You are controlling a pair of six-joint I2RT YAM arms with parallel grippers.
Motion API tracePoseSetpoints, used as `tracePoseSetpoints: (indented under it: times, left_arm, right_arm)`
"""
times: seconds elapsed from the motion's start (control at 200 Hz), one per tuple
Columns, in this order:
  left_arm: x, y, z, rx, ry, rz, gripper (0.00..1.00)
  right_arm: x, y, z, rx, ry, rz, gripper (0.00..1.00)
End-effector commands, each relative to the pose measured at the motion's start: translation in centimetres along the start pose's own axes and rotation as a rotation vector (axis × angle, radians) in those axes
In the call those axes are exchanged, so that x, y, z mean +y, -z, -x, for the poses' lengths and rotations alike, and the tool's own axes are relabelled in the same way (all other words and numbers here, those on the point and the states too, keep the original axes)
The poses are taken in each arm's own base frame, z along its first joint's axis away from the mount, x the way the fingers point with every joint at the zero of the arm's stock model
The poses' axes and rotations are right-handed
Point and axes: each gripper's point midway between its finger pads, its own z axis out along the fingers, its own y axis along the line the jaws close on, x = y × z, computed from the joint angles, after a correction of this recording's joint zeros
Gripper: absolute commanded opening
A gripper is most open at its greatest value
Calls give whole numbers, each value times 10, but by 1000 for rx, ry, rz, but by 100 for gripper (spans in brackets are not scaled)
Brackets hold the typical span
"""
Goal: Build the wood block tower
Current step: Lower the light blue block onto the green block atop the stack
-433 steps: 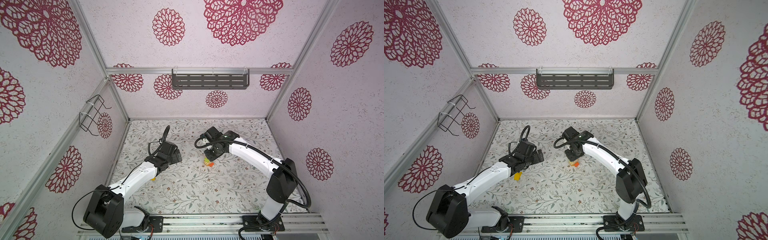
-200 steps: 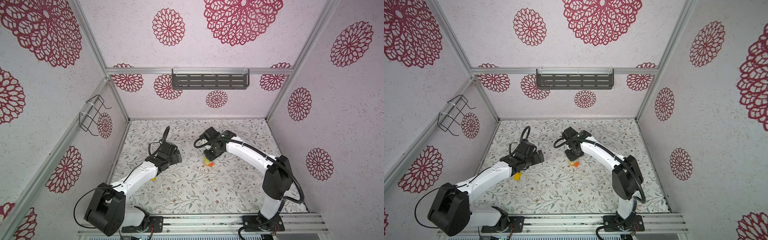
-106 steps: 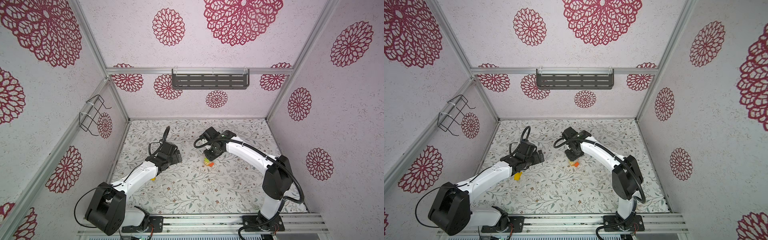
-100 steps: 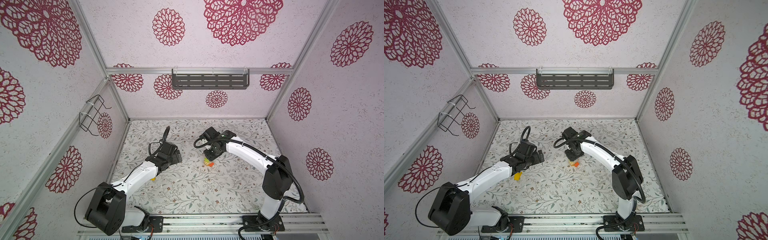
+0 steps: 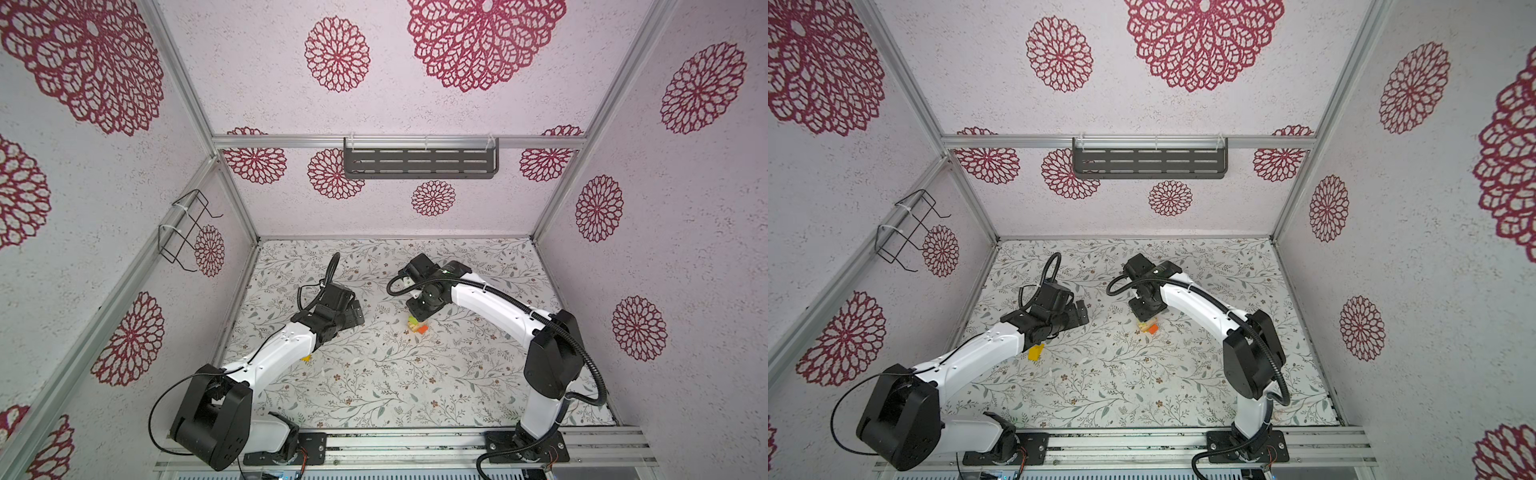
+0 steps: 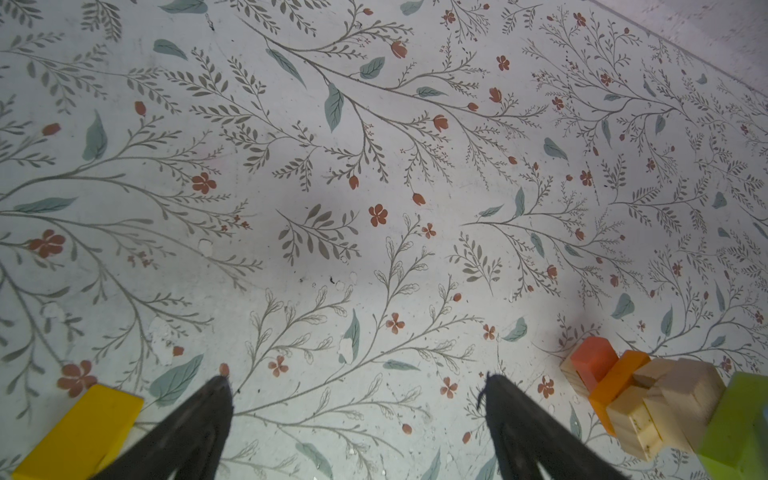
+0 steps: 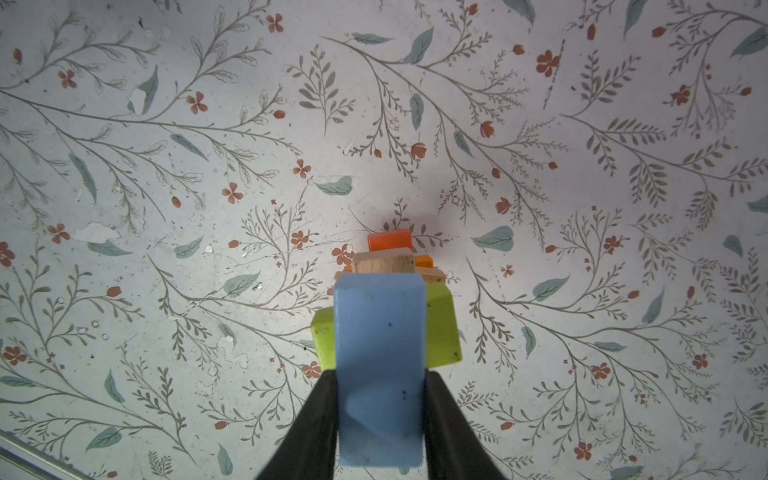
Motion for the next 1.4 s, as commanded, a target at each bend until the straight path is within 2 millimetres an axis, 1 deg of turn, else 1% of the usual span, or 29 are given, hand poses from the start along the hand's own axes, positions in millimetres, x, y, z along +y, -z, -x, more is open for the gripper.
tracePoseSetpoints:
  times: [0.0, 0.505, 0.71, 0.856, 1.016, 1.061, 1.176, 1.296, 1.396]
  left_arm:
    - [0, 1, 7, -20, 11, 0, 97]
    - [1, -1, 3, -13, 14, 4, 97]
    - [3, 0, 2, -14, 15, 6, 97]
    - [3, 1, 4, -19, 16, 7, 97]
    - [5, 6, 6, -26, 13, 19, 97]
    - [6, 9, 8, -31, 12, 25, 97]
    - [12, 21, 15, -46, 6, 57, 97]
    - [20, 40, 24, -68, 6, 90, 97]
    - [27, 55, 27, -77, 17, 109, 97]
  right_arm:
    - [-6, 1, 0, 4, 10, -24, 36]
    - [-7, 1, -5, 20, 11, -27, 37]
    - [-7, -1, -7, 27, 11, -27, 40]
    - [-7, 0, -6, 21, 10, -30, 41]
    - [-10, 7, -2, -5, 6, -44, 43]
    - [-11, 9, 0, -17, 4, -48, 44]
    - [-13, 25, 9, -85, -8, -51, 46]
    - [-14, 42, 17, -160, -20, -52, 49]
    - [-16, 54, 20, -207, -27, -53, 51]
